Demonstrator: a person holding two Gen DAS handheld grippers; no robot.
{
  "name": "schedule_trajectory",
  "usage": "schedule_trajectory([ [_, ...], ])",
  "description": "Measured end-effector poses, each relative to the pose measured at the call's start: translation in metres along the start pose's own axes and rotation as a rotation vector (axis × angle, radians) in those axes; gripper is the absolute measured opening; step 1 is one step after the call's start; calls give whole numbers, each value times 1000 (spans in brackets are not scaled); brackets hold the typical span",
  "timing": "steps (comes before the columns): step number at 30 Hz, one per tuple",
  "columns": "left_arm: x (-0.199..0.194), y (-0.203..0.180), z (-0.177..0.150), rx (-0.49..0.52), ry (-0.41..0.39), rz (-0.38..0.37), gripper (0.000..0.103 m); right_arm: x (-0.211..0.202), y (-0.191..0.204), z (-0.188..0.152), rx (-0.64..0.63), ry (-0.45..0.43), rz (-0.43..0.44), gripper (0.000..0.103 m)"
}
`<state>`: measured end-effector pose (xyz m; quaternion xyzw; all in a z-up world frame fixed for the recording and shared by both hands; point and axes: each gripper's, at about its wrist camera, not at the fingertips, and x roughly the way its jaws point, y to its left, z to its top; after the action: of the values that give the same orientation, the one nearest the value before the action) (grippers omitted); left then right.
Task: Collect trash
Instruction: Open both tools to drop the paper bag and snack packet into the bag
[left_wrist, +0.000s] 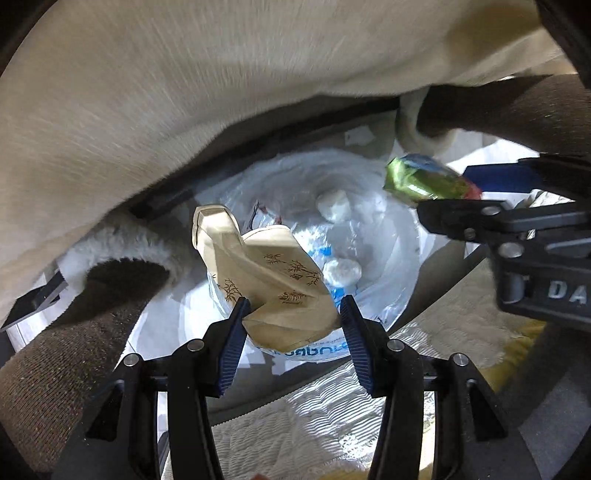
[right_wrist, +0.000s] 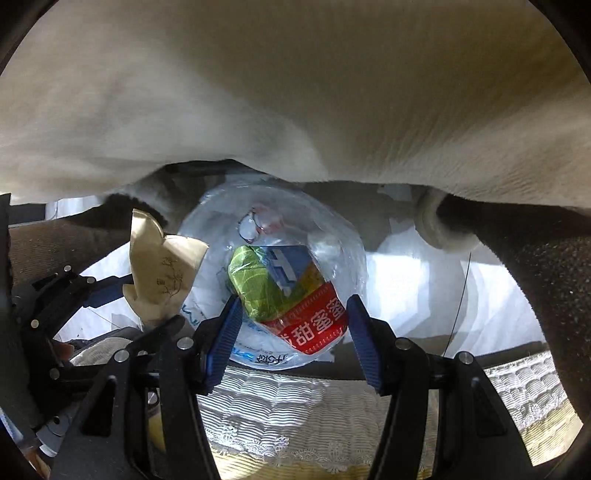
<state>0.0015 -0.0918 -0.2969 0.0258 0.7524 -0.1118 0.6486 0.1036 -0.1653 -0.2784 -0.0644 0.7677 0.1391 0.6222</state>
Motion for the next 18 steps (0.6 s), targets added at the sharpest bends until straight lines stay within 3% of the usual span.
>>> schedule_trajectory([
  [7,17,5,3,-8,66,-1,51,14,-2,9,11,66,-20,62],
  [9,20,6,1,-14,82,5,69,17,-4,10,15,69,-27,73],
  [12,19,7,-3,-26,86,13,86,16,-4,10,20,66,-32,80],
  [15,17,8,-6,-35,84,8,97,14,-5,7,23,58,-31,83],
  [18,12,7,-11,-36,69,31,97,10,-5,4,23,43,-29,83],
])
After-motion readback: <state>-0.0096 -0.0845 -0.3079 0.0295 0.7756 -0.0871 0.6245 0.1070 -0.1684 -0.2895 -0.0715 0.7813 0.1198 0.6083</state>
